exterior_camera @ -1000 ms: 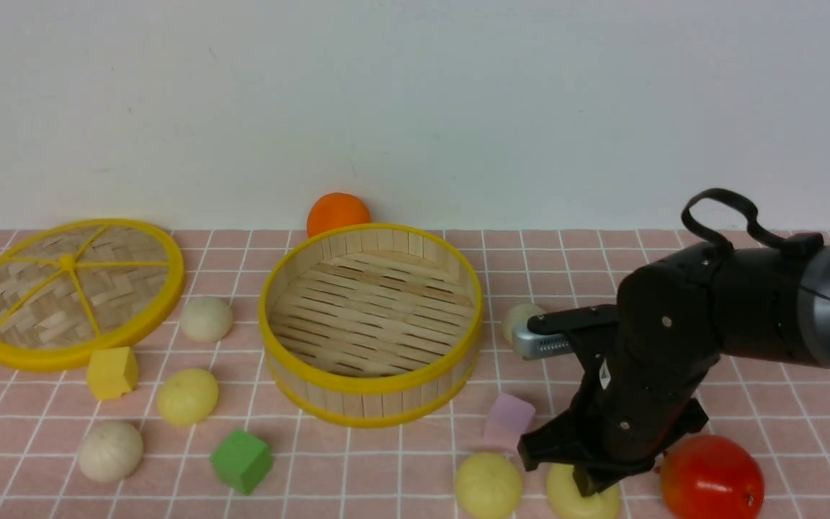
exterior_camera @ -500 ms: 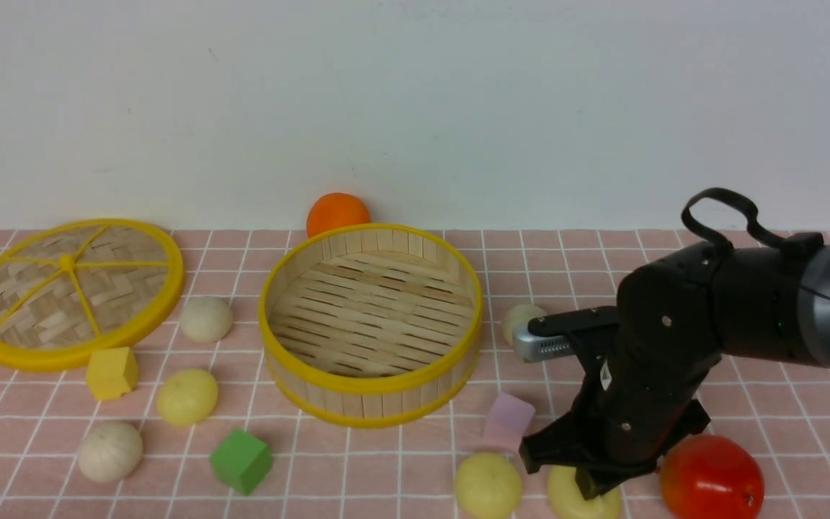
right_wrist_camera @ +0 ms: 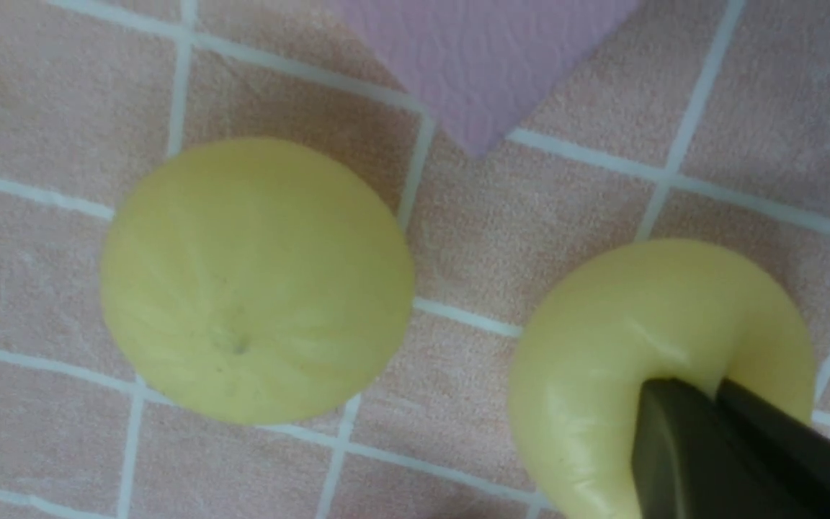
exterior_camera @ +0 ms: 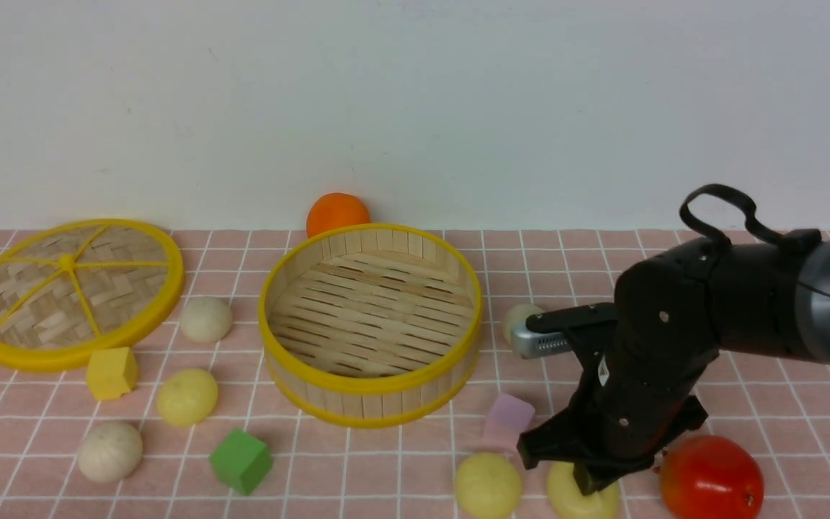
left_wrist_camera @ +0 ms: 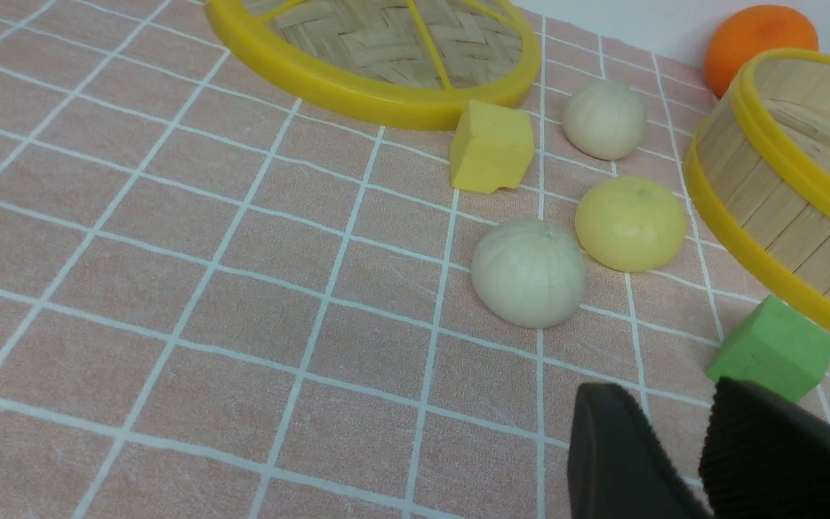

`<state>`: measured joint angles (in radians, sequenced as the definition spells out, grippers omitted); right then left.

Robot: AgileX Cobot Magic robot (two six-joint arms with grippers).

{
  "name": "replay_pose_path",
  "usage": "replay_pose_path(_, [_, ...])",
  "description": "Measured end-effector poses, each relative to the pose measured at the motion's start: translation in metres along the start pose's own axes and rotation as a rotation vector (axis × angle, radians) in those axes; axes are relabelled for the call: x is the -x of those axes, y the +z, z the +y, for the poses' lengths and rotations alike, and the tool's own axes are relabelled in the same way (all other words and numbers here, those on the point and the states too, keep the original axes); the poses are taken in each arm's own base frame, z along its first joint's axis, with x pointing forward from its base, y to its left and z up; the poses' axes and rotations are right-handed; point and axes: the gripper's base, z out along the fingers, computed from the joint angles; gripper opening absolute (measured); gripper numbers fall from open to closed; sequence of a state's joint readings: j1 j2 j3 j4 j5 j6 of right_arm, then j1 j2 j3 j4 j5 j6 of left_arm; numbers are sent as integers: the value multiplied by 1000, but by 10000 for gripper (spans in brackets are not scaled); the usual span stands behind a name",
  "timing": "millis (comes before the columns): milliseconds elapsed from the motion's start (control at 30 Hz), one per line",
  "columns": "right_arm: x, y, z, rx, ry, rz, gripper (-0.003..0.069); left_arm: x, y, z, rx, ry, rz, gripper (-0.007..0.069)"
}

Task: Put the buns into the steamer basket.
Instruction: Use the right arm to grab a steamed stuffed bun, then use the right arm to put the steamed stuffed bun into the steamer

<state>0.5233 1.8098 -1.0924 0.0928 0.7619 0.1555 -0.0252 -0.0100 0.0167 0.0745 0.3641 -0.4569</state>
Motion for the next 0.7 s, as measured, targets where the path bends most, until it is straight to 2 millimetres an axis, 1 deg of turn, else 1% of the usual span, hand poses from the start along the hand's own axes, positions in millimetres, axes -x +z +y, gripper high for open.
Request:
replay_pose_path(300, [16, -14, 5, 6, -36, -6, 15, 0, 0, 0, 0, 0, 0, 241])
replay_pose_path(333, [20, -19, 7, 8, -44, -10, 15, 0, 0, 0, 0, 0, 0, 241])
replay_pose_path(400, [22, -23, 8, 10, -50, -11, 15, 0, 0, 0, 0, 0, 0, 241])
replay_pose_path(667, [43, -52, 17, 56, -72, -66, 15, 0, 0, 0, 0, 0, 0, 241])
replay_pose_path(700, [51, -61, 21, 78, -78, -104, 15, 0, 0, 0, 0, 0, 0, 241])
